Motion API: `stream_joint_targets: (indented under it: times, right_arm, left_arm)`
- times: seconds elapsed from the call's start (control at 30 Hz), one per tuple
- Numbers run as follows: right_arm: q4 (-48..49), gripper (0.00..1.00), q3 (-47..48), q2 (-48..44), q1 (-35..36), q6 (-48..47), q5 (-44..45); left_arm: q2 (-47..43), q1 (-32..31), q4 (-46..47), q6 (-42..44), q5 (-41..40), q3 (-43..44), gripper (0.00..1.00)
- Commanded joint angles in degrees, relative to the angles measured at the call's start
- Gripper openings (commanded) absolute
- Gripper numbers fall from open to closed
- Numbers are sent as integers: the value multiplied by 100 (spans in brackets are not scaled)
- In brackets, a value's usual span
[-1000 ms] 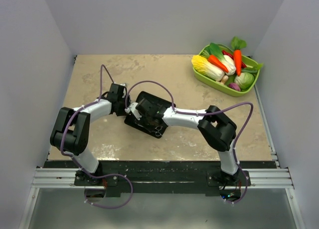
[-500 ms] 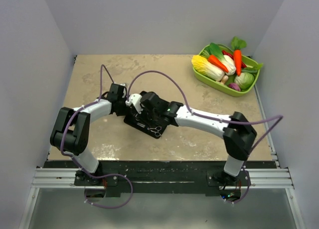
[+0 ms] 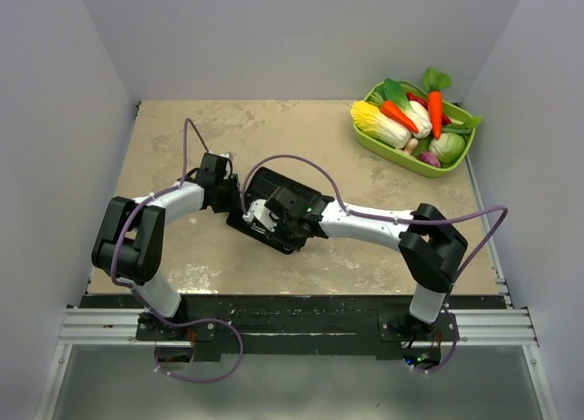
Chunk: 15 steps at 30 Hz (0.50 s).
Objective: Sort the hair-cutting tools
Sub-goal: Place the scissors in the hairdressing tool bag.
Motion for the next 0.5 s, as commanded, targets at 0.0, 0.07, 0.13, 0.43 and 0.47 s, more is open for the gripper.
stream_joint_targets:
  times: [0.0, 0.07, 0.13, 0.43, 0.47]
  right_arm:
    - [-228, 26, 212, 111, -39, -313, -279]
    - [-211, 26, 282, 182, -48, -348, -280]
    - [-211, 26, 335, 278, -57, -357, -271]
    - [-193, 24, 608, 648, -153, -489, -288]
    - [-202, 24, 643, 709, -153, -489, -297]
  left_arm:
    - [309, -7, -505, 113, 9, -360, 43]
    - [309, -7, -505, 113, 1, -369, 43]
    - [318, -7, -488, 121, 27, -351, 43]
    - [344, -7, -470, 122, 115, -334, 43]
    - [353, -7, -462, 122, 124, -343, 43]
